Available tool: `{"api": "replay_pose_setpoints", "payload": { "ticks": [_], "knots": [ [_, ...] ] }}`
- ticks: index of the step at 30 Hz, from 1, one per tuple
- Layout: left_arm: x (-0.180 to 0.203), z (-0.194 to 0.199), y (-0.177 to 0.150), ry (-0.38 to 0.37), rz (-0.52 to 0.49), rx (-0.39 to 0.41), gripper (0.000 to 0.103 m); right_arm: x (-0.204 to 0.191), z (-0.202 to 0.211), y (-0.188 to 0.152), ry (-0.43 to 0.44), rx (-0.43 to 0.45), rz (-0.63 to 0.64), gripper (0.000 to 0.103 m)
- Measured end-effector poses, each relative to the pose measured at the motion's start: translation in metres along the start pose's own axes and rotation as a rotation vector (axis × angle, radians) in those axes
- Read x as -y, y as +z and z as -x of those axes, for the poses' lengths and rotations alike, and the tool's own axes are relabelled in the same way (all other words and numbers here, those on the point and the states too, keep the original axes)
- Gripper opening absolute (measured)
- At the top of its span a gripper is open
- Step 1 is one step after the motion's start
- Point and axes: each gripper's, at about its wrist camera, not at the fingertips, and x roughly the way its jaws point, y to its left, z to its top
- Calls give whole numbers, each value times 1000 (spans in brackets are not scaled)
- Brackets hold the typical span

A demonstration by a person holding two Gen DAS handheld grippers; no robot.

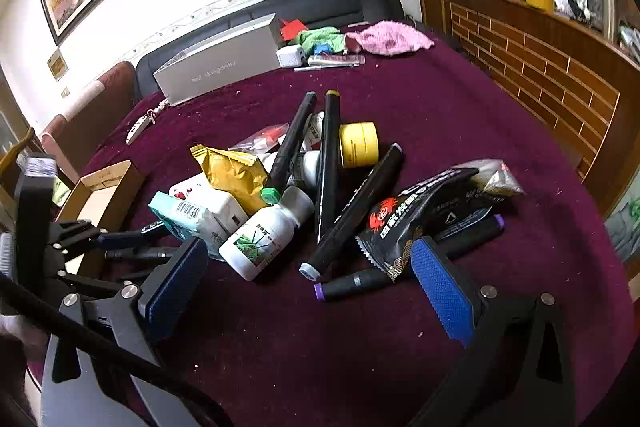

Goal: Organize objects
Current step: 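Grasp a black marker from the pile with the left gripper, then grasp the toothbrush package and teal tissue pack with the right gripper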

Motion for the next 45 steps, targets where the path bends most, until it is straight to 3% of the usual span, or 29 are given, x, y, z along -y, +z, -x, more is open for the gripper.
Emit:
{"api": "replay_pose_setpoints", "payload": {
  "ticks": [1,5,6,11,15,18,21,22,27,32,40,45],
  "knots": [
    [1,1,-4,-25,2,-7,47,1,-1,0,4,-3,-4,102],
    [17,10,-19,-97,-38,-36,28,1,-6,1,13,-15,-9,102],
    [23,12,-22,-102,-62,-47,27,1,-7,1,17,-18,-11,102],
    [46,15,-34,-24,-135,-30,28,2,-6,4,18,-18,-20,102],
    [51,22,-44,37,-160,65,32,6,-2,7,19,-15,-37,102],
    [53,24,-48,44,-100,71,32,11,4,11,21,-4,-55,102],
    [59,29,-53,-1,-57,64,13,22,13,17,16,20,-89,102],
    [58,31,-55,-16,-43,67,11,27,16,20,18,25,-103,102],
    [56,54,-66,-108,47,133,11,38,21,26,42,17,-131,102],
    [35,82,-73,-178,164,245,11,24,13,29,157,-37,-135,102],
    [0,98,-87,-225,295,351,11,-59,-13,34,243,-111,145,102],
    [-6,82,-82,-235,352,333,12,-98,-41,29,197,-137,325,98]
  ]
}}
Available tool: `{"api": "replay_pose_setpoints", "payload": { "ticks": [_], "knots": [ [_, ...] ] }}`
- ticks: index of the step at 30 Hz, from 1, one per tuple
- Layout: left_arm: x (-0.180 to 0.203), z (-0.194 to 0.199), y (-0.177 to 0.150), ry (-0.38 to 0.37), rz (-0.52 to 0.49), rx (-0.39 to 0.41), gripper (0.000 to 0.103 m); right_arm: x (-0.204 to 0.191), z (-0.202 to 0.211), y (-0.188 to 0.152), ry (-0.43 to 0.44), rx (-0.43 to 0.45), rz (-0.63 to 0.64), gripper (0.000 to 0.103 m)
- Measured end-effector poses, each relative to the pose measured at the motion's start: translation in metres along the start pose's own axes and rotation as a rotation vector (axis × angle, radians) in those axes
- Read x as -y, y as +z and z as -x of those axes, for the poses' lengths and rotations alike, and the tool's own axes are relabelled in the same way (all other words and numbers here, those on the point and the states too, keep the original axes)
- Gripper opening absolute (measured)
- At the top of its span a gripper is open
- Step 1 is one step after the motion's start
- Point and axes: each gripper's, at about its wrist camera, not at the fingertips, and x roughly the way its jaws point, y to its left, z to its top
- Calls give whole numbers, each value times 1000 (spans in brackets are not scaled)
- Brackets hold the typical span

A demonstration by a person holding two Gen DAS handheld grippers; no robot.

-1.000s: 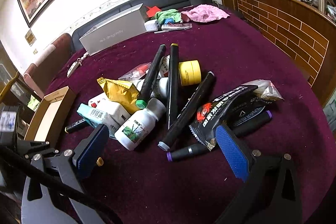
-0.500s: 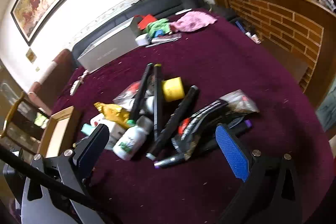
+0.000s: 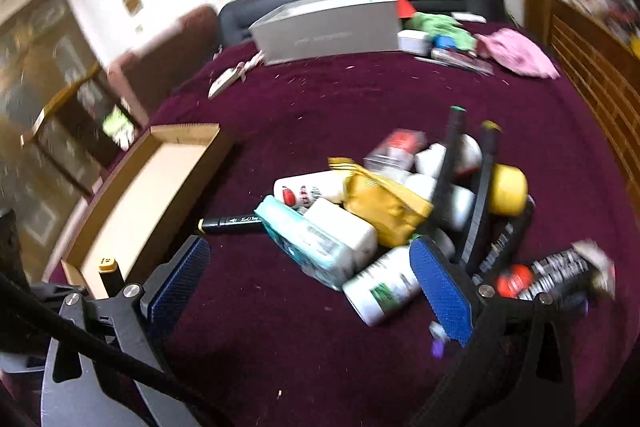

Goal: Organize objects
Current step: 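Grasp the toothbrush package and teal tissue pack with the right gripper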

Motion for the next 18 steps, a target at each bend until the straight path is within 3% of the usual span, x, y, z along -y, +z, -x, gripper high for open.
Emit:
{"api": "replay_pose_setpoints", "payload": {
  "ticks": [3,6,10,15,18],
  "knots": [
    [-5,-19,0,30,41,-35,12,-17,-16,1,-76,-32,125,90],
    [-6,-40,-6,73,61,-95,12,-21,-31,-1,-76,-95,190,72],
    [4,-50,-15,124,14,-110,12,-27,-33,0,-75,-104,240,63],
    [27,-54,-22,249,-95,-104,13,-35,-35,1,-17,-135,275,62],
    [31,-53,-25,270,-138,-112,13,-43,-41,2,-74,-153,331,62]
  ]
}}
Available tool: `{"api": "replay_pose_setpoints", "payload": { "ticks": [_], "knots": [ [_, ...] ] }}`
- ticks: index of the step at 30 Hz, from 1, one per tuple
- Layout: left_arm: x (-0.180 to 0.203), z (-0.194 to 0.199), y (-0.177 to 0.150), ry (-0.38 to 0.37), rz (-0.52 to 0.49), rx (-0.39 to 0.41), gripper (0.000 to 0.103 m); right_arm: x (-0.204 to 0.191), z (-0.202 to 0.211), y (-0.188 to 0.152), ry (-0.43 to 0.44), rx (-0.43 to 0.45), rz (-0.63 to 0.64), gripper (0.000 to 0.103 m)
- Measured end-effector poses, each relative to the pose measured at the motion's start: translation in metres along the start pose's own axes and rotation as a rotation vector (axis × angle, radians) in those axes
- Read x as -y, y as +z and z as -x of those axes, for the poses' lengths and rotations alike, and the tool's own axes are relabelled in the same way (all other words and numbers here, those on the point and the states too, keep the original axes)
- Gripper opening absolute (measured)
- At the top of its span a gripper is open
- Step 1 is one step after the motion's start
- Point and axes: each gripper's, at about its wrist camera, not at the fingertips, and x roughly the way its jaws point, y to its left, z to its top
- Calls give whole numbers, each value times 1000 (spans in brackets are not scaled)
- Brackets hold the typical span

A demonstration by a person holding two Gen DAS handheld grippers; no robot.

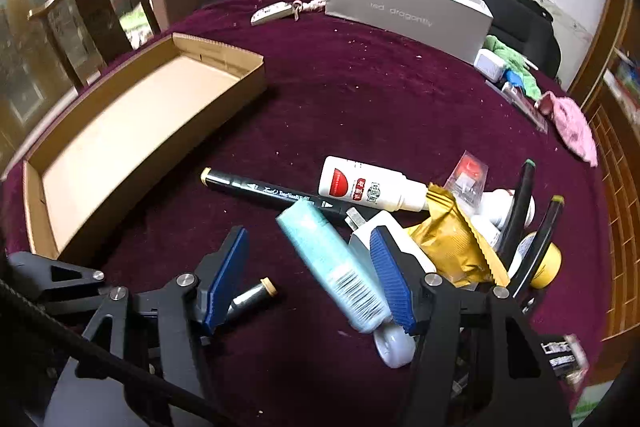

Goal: Organize objects
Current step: 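Grasp the toothbrush package and teal tissue pack with the right gripper, then carry the marker into the cardboard box and release while the right gripper drops its items there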

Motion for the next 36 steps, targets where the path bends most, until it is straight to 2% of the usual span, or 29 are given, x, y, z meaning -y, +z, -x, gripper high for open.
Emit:
{"api": "replay_pose_setpoints", "payload": {
  "ticks": [2,5,8,10,12,14,17,21,26,31,36],
  "knots": [
    [-4,3,-3,-24,3,-5,11,-3,-4,2,-57,-19,39,61],
    [-15,12,-11,-47,36,-3,11,-7,-5,3,-101,-36,81,53],
    [-23,22,-18,-54,64,12,11,-9,-5,2,-157,-49,124,35],
    [-30,33,-21,-62,90,39,11,-4,-2,4,-163,-55,110,15],
    [-37,44,-25,-80,120,63,11,5,3,5,-124,-57,58,9],
    [-42,51,-29,-77,141,83,11,9,8,4,-124,-40,27,8],
    [-45,61,-33,-89,170,105,11,14,17,2,-79,-22,-29,8],
    [-57,68,-21,-97,208,157,11,17,38,1,-46,36,-98,8],
    [-73,96,-16,-98,245,228,11,6,71,11,-17,118,-117,8],
    [-102,117,-7,-44,275,271,11,-21,94,34,87,176,-112,8],
    [-147,109,11,1,324,250,11,-49,75,69,218,169,-154,8]
  ]
}}
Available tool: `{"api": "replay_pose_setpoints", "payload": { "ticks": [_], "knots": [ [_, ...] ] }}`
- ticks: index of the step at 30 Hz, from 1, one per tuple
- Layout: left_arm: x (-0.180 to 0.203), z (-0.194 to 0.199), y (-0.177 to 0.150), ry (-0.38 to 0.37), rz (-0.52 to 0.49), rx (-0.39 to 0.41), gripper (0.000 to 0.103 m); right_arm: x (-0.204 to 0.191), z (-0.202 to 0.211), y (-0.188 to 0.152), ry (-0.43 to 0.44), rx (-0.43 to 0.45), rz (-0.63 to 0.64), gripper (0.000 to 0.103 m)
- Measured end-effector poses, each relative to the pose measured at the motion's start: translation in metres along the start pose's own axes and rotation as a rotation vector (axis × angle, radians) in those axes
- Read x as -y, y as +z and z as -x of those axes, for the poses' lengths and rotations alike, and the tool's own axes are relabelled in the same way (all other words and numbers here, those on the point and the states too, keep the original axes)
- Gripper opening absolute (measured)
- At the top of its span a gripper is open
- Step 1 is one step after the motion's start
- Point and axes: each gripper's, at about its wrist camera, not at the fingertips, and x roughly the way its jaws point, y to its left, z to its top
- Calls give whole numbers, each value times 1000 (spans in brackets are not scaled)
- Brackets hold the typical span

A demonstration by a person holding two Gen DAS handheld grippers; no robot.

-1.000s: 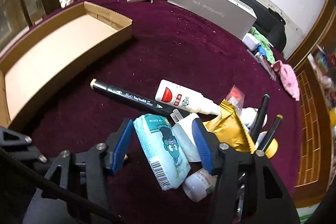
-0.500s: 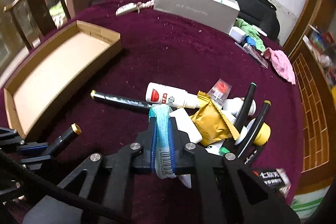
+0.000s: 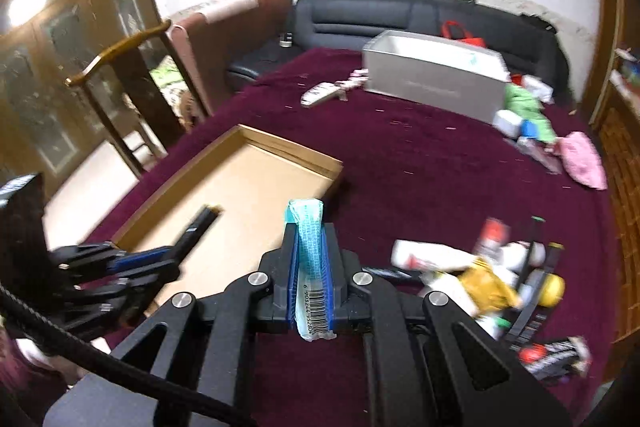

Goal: Organize objects
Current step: 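Carry the marker into the cardboard box and release while the right gripper drops its items there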

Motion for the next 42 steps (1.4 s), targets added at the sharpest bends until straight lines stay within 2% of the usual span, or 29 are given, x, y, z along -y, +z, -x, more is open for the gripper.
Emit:
{"api": "replay_pose_setpoints", "payload": {
  "ticks": [3,9,18,32,36,39,42],
  "knots": [
    [-19,-20,15,39,10,-20,11,-7,-34,13,36,-25,-59,8],
    [-51,-66,35,76,62,-84,11,-4,-96,28,27,-79,-175,8],
    [-76,-120,48,90,125,-176,11,9,-143,40,-20,-118,-251,8],
    [-87,-142,46,98,179,-214,11,25,-176,37,-34,-168,-285,10],
    [-94,-140,45,73,241,-207,15,29,-180,34,-43,-180,-298,16],
    [-100,-133,43,28,304,-209,24,28,-179,35,-47,-169,-288,18],
    [-99,-116,43,9,324,-179,27,25,-167,39,-98,-129,-259,31]
  ]
}}
